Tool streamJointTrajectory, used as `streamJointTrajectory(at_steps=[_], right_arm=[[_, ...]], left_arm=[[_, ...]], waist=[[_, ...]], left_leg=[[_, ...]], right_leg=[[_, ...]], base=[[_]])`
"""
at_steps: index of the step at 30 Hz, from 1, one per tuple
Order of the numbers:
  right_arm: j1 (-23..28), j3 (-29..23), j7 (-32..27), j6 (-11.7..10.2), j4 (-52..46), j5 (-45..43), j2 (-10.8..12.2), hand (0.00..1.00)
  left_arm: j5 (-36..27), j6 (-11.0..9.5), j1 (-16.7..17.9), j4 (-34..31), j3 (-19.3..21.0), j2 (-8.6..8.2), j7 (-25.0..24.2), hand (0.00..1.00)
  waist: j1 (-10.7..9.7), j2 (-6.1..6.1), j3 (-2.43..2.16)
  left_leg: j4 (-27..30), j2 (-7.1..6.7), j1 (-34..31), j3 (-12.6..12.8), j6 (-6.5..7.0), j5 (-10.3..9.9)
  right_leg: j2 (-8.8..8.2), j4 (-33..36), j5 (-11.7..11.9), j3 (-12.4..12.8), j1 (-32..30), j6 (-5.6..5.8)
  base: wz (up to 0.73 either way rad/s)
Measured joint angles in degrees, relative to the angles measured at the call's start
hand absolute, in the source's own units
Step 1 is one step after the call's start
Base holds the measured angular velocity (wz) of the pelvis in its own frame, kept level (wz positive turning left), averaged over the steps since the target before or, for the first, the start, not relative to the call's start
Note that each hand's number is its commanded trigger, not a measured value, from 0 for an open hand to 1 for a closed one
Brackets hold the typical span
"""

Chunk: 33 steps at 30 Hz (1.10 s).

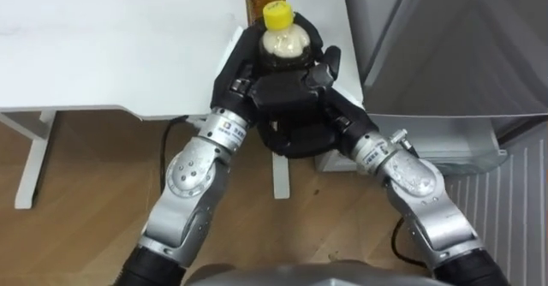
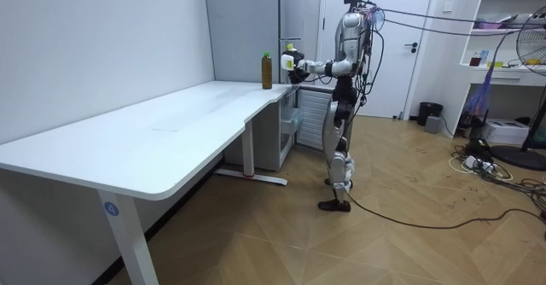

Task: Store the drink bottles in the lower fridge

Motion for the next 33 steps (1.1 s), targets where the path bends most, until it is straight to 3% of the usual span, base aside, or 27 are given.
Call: streamJointTrajectory(at_steps=[2,6,7,8,15,18,20,22,23,25,29,33], right_arm=[[1.4,0.01,-0.42,-1.18,-0.01,-0.18,-0.03,1.0],[2.05,0.09,-1.27,-3.54,0.12,-0.85,-0.39,1.0],[2.06,0.15,-1.53,-4.28,0.17,-1.14,-0.64,1.0],[2.04,0.23,-2.12,-5.07,0.36,-1.79,-0.86,1.0],[1.9,0.23,-4.24,-10.14,2.7,-2.36,-1.35,1.0],[1.95,0.16,-4.9,-11.44,1.57,-4.97,-7.92,1.0],[2.52,0.01,-4.01,-12.12,-1.2,-9.7,-17.48,1.0],[2.93,-0.1,-3.07,-12.86,-2.17,-11.71,-21.2,1.0],[3.36,-0.18,-2.62,-13.05,-2.12,-12.37,-21.91,1.0],[4.01,-0.93,-2.13,-12.49,-1.83,-13.38,-21.88,1.0],[4.68,-5.62,1.5,-6.95,-1.83,-15.25,-21.91,1.0],[4.45,-11.95,1.83,-2.53,-1.84,-15.11,-21.93,1.0]], left_arm=[[1.75,-0.6,0.79,0.01,-0.02,-0.11,-0.68,1.0],[3.17,-2.75,1.14,0.12,-0.51,-0.25,-0.66,1.0],[4.14,-3.62,1.15,0.12,-0.64,-0.25,-0.54,0.55],[4.92,-4.71,1.15,0.12,-0.86,-0.24,-0.4,0.0],[11.86,-9.0,1.19,0.86,-1.11,0.08,1.48,0.0],[18.67,-11.86,2.15,0.38,-1.11,6.15,2.4,0.0],[25.66,-14.44,4.21,-1.79,-1.56,15.06,3.07,0.0],[28.88,-15.68,5.65,-3.53,-1.55,18.9,3.1,0.0],[30.79,-15.86,5.73,-3.8,-1.54,20.25,3.06,0.0],[33.2,-15.0,5.8,-3.48,-1.27,20.96,3.07,0.0],[40.05,-10.49,6.04,-3.47,-0.5,22.83,1.04,0.0],[44.82,-6.04,6.55,-3.47,-0.3,24.76,-1.36,0.0]], waist=[[-0.91,-0.89,-0.29],[-1.27,-1.3,-0.47],[-1.34,-1.27,-0.48],[-1.38,-1.25,-0.49],[-2.23,-1.32,-0.7],[-2.61,-1.05,-0.91],[-2.59,-0.4,-1.23],[-2.67,0.05,-1.19],[-2.63,0.29,-1.13],[-2.58,0.84,-1.07],[-2.05,1.79,-1.33],[-1.21,1.54,-1.0]], left_leg=[[-0.09,-0.02,0.83,-0.01,-0.01,-0.01],[-0.37,-0.05,1.81,0.25,-0.01,-0.01],[-0.4,-0.02,2.12,0.27,-0.01,-0.01],[-0.46,-0.01,2.39,0.27,-0.01,0.0],[-0.48,-0.01,3.3,0.12,-0.16,0.15],[-0.51,-0.01,3.35,0.18,-0.16,0.29],[-0.6,0.01,3.28,0.2,-0.18,0.32],[-0.75,0.01,3.31,0.2,-0.18,0.33],[-0.78,0.03,3.32,0.18,-0.19,0.34],[-0.78,0.0,3.28,0.19,-0.19,0.34],[-0.72,-0.02,2.38,0.42,-0.12,0.41],[-0.72,0.01,2.29,1.09,-0.11,0.5]], right_leg=[[0.0,-0.21,0.04,-0.48,1.23,-0.04],[-0.02,-0.83,0.14,-0.58,2.29,-0.09],[-0.02,-0.84,0.14,-0.57,2.56,-0.09],[-0.02,-0.84,0.14,-0.58,2.8,-0.09],[-0.02,-0.85,0.22,-0.87,3.82,-0.22],[-0.02,-0.82,0.31,-0.85,3.46,-0.35],[-0.01,-0.72,0.35,-0.89,3.28,-0.4],[-0.01,-0.74,0.37,-0.89,3.21,-0.43],[-0.01,-0.75,0.37,-0.95,3.23,-0.43],[-0.03,-0.77,0.37,-0.95,3.2,-0.43],[-0.1,-0.76,0.36,-0.81,2.12,-0.43],[-0.1,-0.8,0.31,-0.06,1.51,-0.38]], base=[[0.13],[0.0],[0.0],[-0.03],[0.0],[-0.02],[0.0],[0.0],[0.0],[0.0],[-0.02],[-0.1]])
